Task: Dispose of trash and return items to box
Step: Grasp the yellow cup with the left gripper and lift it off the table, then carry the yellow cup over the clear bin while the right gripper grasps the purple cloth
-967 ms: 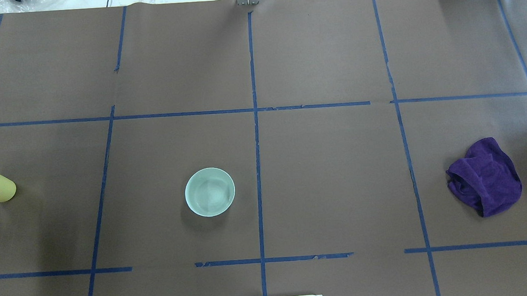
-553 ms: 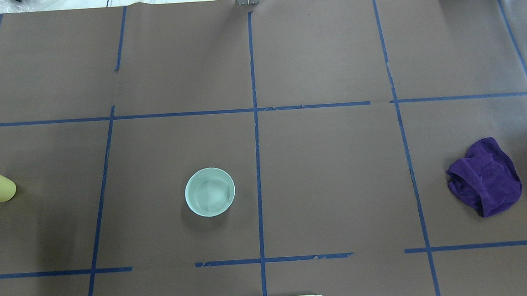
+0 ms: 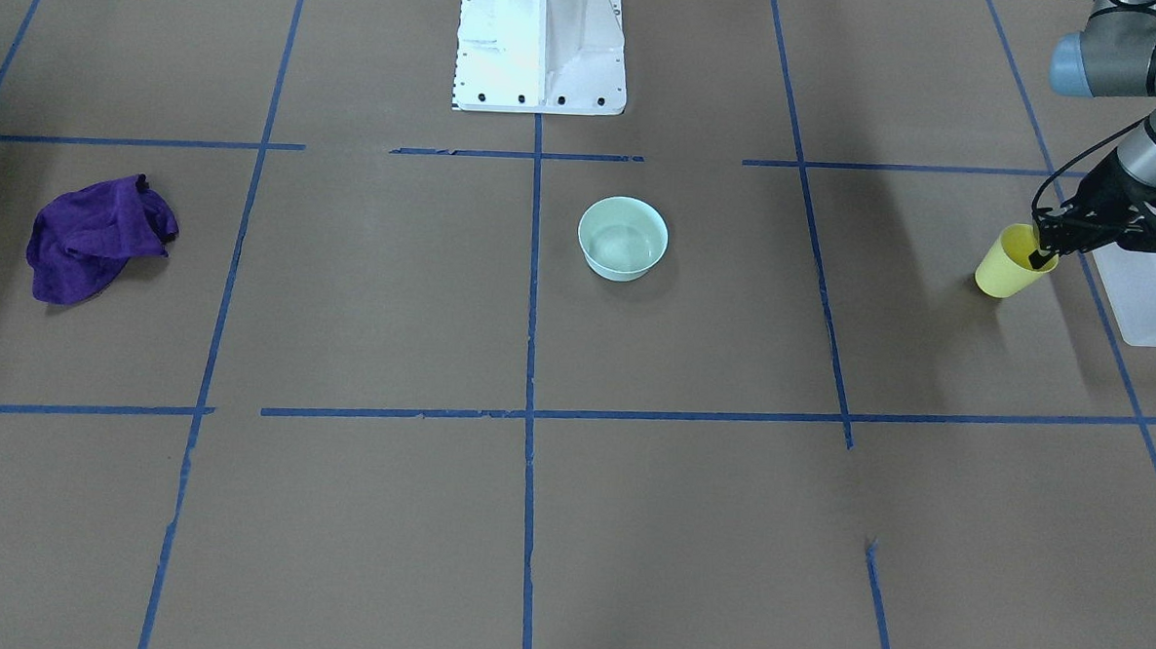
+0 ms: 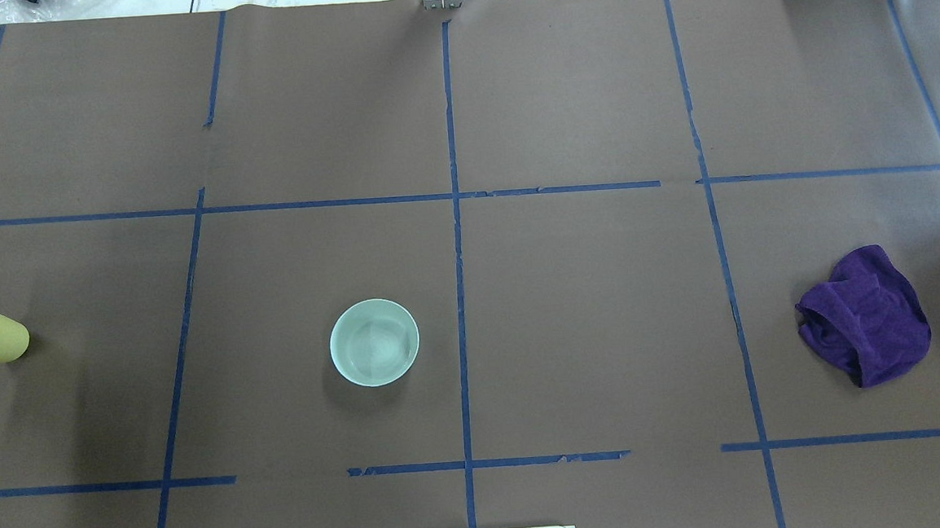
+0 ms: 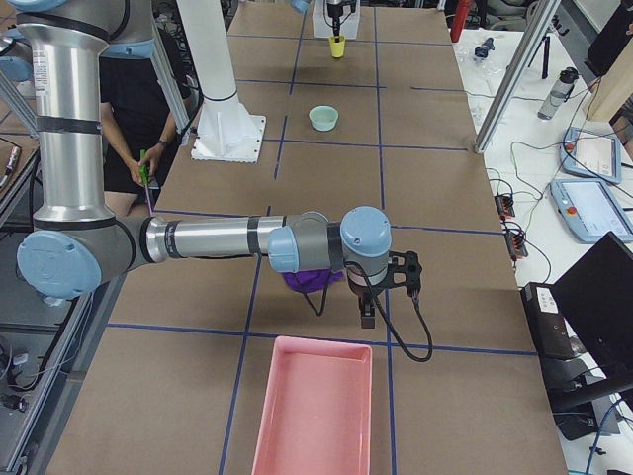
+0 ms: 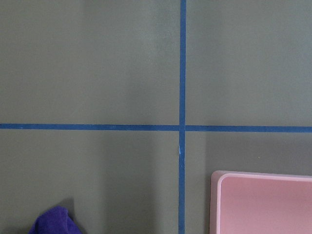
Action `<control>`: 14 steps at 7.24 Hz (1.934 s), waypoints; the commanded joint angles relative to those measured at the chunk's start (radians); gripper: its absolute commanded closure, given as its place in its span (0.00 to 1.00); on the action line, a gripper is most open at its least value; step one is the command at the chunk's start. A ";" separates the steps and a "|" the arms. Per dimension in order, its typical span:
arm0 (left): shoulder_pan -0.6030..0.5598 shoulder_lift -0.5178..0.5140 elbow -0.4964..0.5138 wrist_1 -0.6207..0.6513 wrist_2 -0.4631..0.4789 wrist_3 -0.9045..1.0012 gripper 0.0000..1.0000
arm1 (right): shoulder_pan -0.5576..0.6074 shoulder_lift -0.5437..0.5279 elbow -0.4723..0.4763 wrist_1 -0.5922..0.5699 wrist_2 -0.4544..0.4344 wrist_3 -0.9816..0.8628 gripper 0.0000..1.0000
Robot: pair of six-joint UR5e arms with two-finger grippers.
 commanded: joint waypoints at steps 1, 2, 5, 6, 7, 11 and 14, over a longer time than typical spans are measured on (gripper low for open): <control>-0.075 -0.004 -0.020 0.033 -0.067 0.120 1.00 | -0.017 -0.013 -0.005 0.006 0.024 0.052 0.00; -0.109 -0.007 -0.062 0.129 -0.076 0.196 1.00 | -0.046 -0.021 -0.002 0.016 0.032 0.055 0.00; -0.296 -0.080 -0.197 0.520 -0.067 0.487 1.00 | -0.157 -0.024 0.001 0.125 0.024 0.251 0.00; -0.337 -0.111 -0.196 0.593 -0.060 0.567 1.00 | -0.205 -0.047 0.003 0.244 0.016 0.375 0.00; -0.377 -0.125 -0.195 0.625 -0.043 0.621 1.00 | -0.276 -0.079 0.004 0.385 -0.006 0.501 0.00; -0.500 -0.178 -0.182 0.724 0.029 0.809 1.00 | -0.566 -0.110 0.023 0.536 -0.128 0.600 0.00; -0.539 -0.185 -0.162 0.747 0.034 0.888 1.00 | -0.684 -0.110 0.024 0.544 -0.172 0.598 0.00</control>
